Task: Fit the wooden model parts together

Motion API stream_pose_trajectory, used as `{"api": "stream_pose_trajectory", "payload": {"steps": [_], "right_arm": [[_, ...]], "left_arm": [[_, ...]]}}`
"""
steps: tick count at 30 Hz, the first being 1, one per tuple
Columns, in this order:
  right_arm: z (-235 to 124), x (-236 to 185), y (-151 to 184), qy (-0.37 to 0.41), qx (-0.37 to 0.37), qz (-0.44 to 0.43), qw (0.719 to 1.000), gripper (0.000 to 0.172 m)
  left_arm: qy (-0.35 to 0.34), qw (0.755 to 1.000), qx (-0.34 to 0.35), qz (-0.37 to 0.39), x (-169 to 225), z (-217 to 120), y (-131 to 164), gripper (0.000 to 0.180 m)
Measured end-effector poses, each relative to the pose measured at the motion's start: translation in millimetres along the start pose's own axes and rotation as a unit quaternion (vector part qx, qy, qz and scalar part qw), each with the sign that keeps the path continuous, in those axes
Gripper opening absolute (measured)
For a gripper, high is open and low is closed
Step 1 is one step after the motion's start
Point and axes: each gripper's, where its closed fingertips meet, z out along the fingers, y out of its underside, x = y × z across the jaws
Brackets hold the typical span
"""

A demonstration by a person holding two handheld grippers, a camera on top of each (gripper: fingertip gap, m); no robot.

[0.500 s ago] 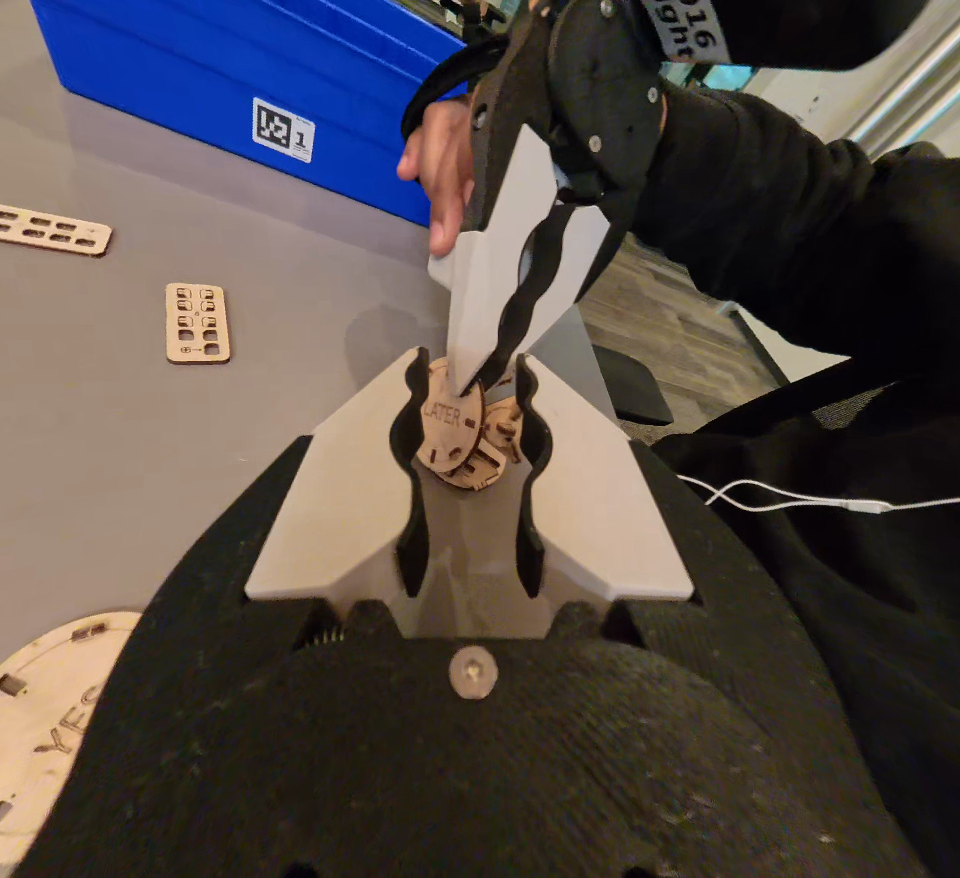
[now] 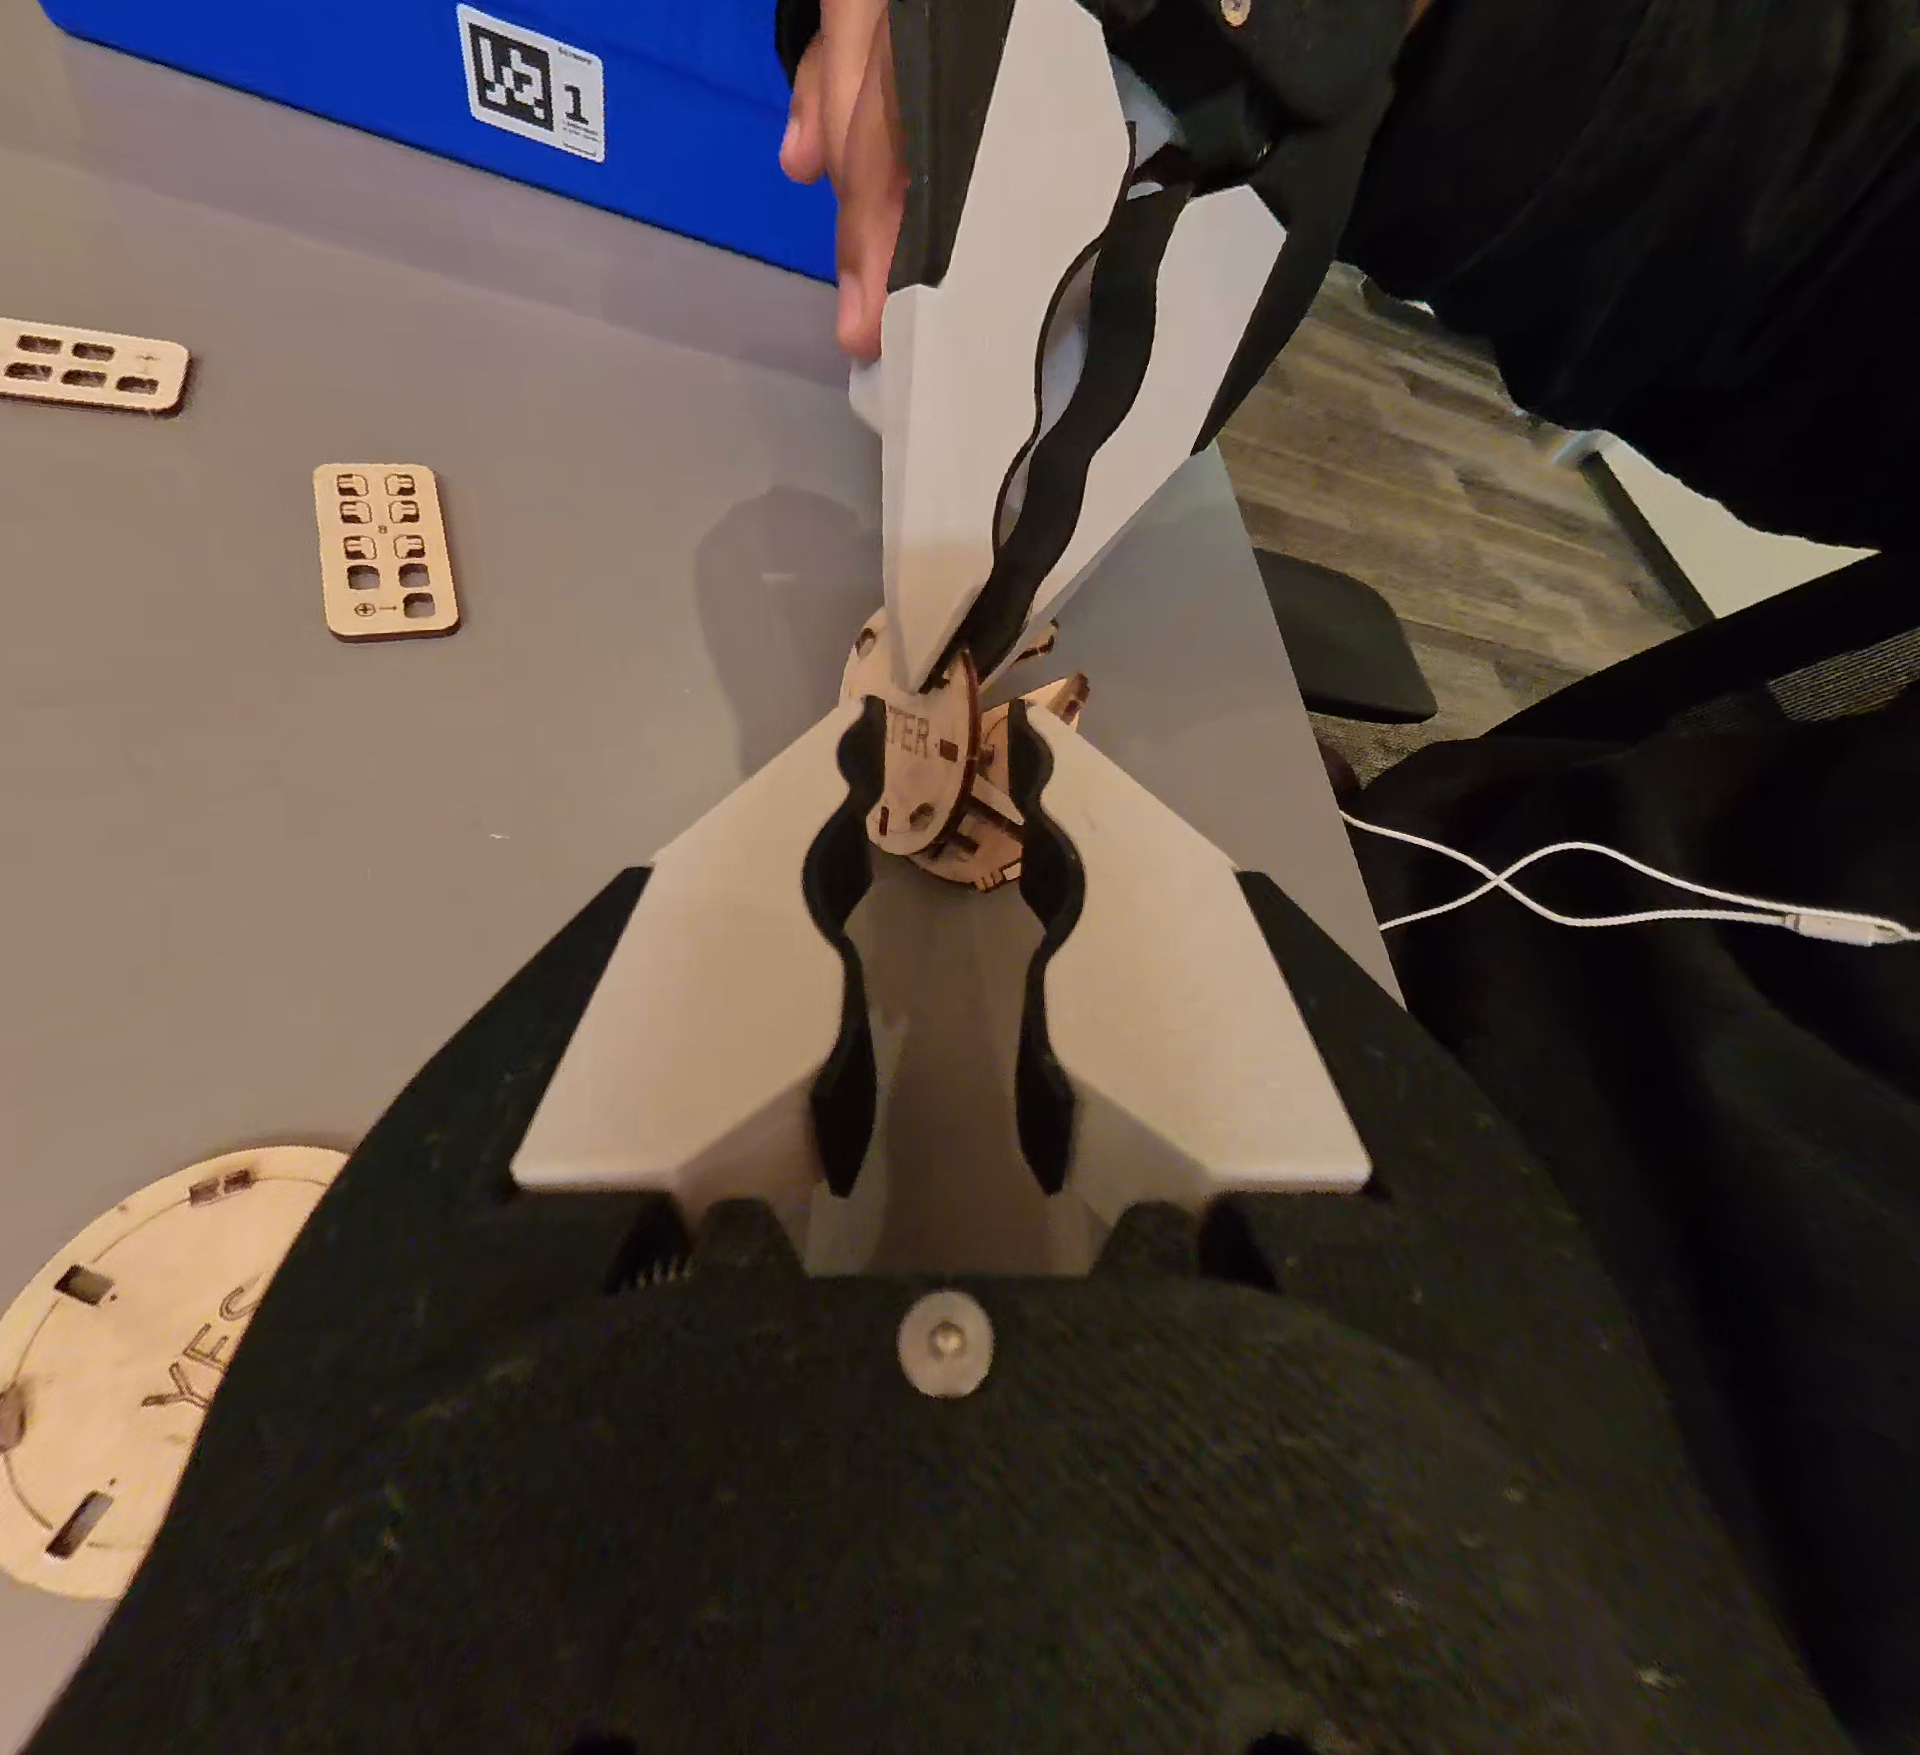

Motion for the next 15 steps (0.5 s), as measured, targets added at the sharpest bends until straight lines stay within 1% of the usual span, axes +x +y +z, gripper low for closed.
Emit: {"api": "stream_pose_trajectory", "payload": {"steps": [3,7,15], "right_arm": [[-0.2,0.1,0.5,-0.003,0.006,0.009,1.0,0.005],[0.0,0.7,1.4,-0.011,0.015,0.024,1.0,0.004],[1.4,0.4,0.7,-0.024,0.021,0.044,0.999,0.004]], "left_arm": [[0.006,1.0,0.0,-0.002,1.2,0.6,-0.3,0.017],[0.014,1.0,0.007,-0.015,1.7,1.5,-1.2,0.004],[0.003,1.0,-0.003,-0.004,0.9,-1.8,-0.1,0.007]]}}
